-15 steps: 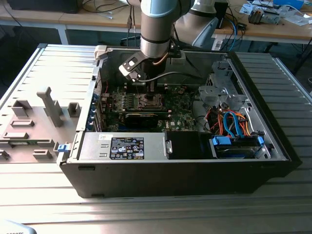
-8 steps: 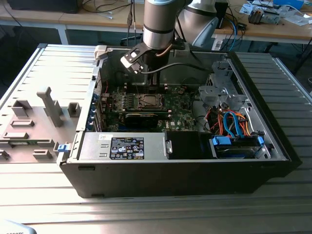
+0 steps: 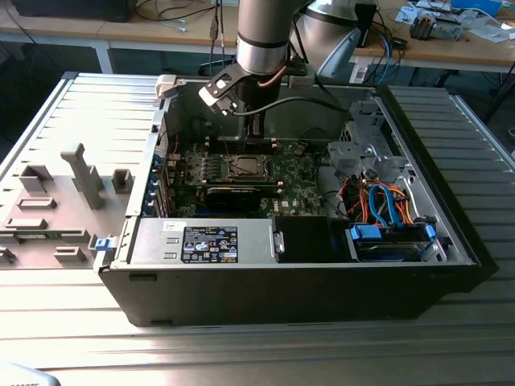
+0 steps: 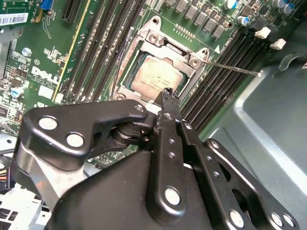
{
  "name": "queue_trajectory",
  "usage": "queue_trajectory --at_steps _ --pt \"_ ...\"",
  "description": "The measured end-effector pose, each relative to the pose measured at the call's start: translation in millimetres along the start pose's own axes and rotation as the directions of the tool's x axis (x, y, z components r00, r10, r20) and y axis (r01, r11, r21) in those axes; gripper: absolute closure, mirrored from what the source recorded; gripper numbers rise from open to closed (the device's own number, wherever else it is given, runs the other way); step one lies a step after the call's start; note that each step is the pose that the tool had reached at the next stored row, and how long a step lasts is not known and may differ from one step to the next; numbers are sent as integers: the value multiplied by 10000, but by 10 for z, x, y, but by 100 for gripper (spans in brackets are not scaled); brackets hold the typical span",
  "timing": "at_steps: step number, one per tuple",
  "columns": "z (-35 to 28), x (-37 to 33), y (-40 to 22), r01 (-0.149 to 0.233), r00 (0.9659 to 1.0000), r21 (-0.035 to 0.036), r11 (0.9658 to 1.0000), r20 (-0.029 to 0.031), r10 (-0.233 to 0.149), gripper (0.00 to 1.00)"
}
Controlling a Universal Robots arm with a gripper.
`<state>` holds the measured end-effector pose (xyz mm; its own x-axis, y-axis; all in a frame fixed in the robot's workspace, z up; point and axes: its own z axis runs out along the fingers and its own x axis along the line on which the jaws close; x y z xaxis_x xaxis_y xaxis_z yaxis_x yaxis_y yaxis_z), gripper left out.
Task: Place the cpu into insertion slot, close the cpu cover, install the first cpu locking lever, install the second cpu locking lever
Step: 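Close the cpu cover, then install the first cpu locking lever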
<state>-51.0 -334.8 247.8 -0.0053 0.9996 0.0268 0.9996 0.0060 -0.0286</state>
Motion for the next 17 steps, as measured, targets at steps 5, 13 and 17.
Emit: queue_trajectory --at_steps 5,13,17 --pt "0 0 0 0 10000 1 10000 0 0 89" --pt "0 0 0 374 9993 11 9993 11 -374 89" --pt "0 0 0 692 9976 20 9976 19 -692 89"
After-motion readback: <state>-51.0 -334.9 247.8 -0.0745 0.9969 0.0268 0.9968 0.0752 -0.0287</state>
